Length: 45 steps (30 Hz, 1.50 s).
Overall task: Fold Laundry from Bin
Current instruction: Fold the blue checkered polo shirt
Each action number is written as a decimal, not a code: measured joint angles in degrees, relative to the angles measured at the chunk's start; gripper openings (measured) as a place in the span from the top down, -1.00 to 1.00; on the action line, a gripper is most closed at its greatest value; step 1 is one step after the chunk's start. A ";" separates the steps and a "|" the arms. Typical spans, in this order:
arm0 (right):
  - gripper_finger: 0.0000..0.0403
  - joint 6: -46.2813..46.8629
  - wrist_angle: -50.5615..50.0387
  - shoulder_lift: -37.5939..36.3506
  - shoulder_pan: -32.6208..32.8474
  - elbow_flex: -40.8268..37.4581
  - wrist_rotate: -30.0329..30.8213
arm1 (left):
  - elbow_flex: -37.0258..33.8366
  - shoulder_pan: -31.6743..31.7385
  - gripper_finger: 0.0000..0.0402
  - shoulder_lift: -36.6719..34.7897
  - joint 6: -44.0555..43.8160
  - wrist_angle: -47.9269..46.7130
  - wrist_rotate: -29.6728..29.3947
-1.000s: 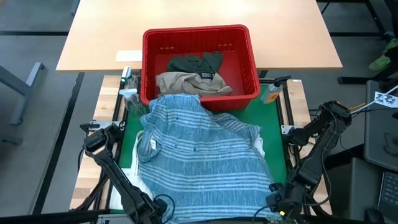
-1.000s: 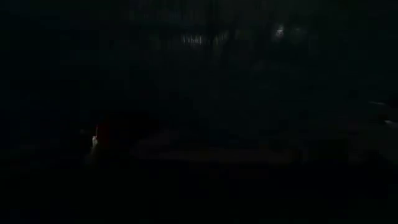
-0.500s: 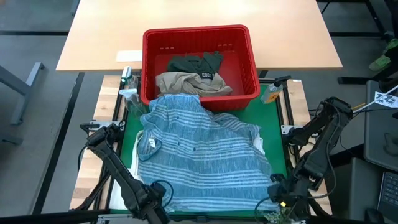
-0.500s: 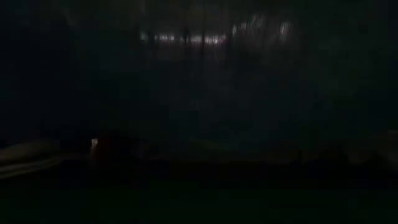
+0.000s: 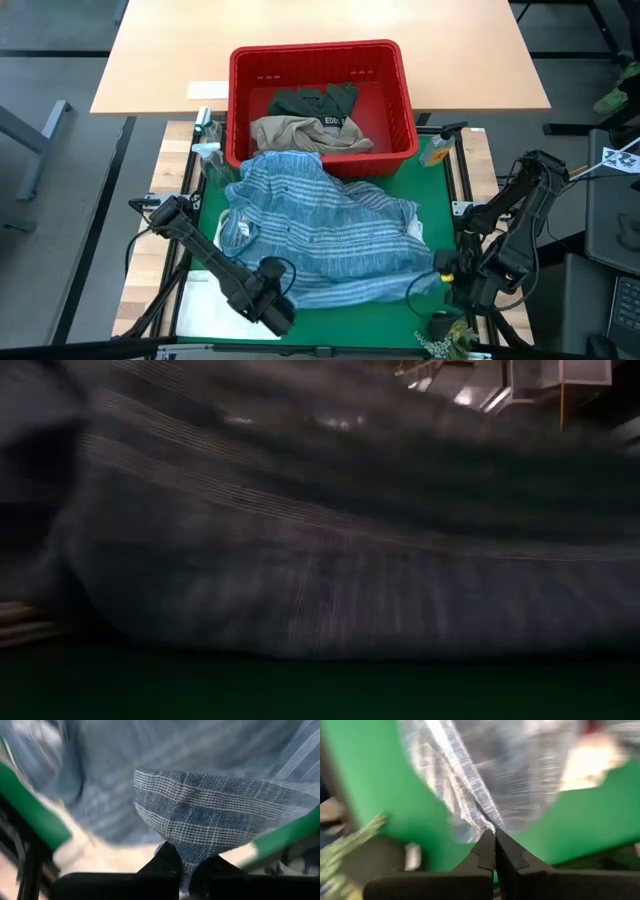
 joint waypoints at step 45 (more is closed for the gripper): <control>1.00 12.96 -15.09 0.04 -4.16 -12.17 11.14 | -25.22 8.36 0.98 0.07 11.29 0.05 -5.60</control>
